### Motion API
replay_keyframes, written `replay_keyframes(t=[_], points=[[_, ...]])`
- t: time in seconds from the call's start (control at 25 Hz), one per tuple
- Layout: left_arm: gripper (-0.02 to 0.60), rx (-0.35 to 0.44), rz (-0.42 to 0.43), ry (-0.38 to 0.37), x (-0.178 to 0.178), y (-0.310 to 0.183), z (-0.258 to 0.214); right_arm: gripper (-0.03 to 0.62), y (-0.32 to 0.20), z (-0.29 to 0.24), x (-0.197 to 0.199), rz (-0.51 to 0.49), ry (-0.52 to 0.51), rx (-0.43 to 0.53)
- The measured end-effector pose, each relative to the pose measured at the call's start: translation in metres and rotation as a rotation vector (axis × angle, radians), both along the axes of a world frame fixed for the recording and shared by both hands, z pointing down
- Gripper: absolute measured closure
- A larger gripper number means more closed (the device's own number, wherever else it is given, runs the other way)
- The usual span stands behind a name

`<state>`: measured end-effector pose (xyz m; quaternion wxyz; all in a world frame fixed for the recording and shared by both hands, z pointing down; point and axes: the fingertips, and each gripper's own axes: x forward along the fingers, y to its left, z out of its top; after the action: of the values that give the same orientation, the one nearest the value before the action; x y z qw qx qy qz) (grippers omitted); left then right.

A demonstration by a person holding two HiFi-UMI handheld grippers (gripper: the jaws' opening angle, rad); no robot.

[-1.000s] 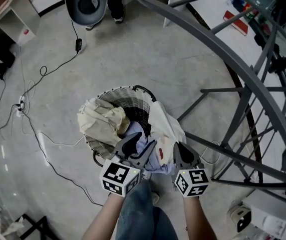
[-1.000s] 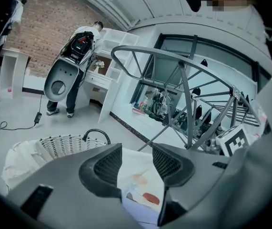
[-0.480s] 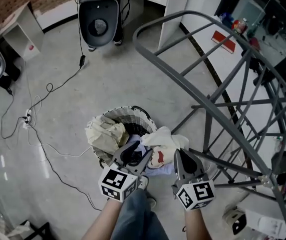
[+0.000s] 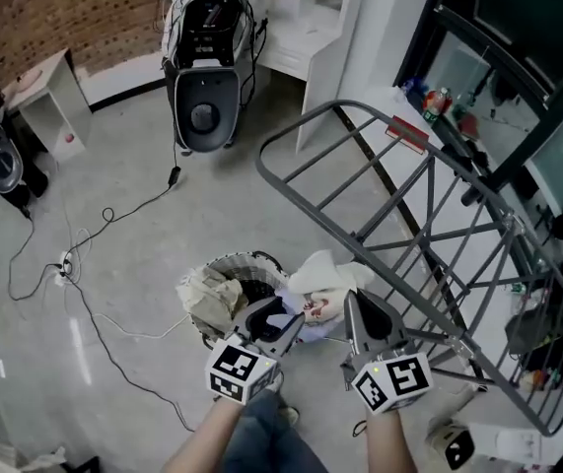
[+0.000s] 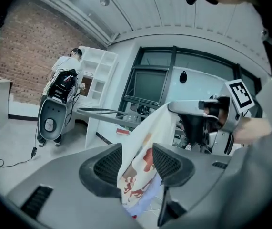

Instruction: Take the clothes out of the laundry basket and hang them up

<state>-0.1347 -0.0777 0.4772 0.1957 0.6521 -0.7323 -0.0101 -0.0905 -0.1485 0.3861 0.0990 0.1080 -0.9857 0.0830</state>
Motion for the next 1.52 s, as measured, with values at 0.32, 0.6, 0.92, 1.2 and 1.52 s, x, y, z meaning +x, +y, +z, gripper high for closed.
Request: replay_keyframes(t=[0.32, 0.6, 0.92, 1.2, 1.52], points=[[0.349, 0.007, 0.12, -0.002, 0.071, -0.004, -0.023, 0.587, 0.005, -0.072, 0.034, 0.048, -0.062, 0.004], [0.328, -0.18, 0.271, 0.028, 0.132, -0.025, 0.044, 0.586, 0.009, -0.11, 0.054, 0.024, -0.133, 0.058], [0.555, -0.174, 0.261, 0.014, 0.142, -0.029, 0.049, 0.586, 0.001, -0.122, 0.082, 0.079, -0.173, 0.056], [0.557, -0.143, 0.168, 0.042, 0.108, -0.011, 0.025, 0.586, -0.008, -0.123, 0.145, 0.213, -0.204, 0.048], [0.557, 0.0, 0.161, -0.144, 0.085, -0.021, -0.078, 0.586, -0.022, -0.116, 0.238, 0.433, -0.238, 0.049]])
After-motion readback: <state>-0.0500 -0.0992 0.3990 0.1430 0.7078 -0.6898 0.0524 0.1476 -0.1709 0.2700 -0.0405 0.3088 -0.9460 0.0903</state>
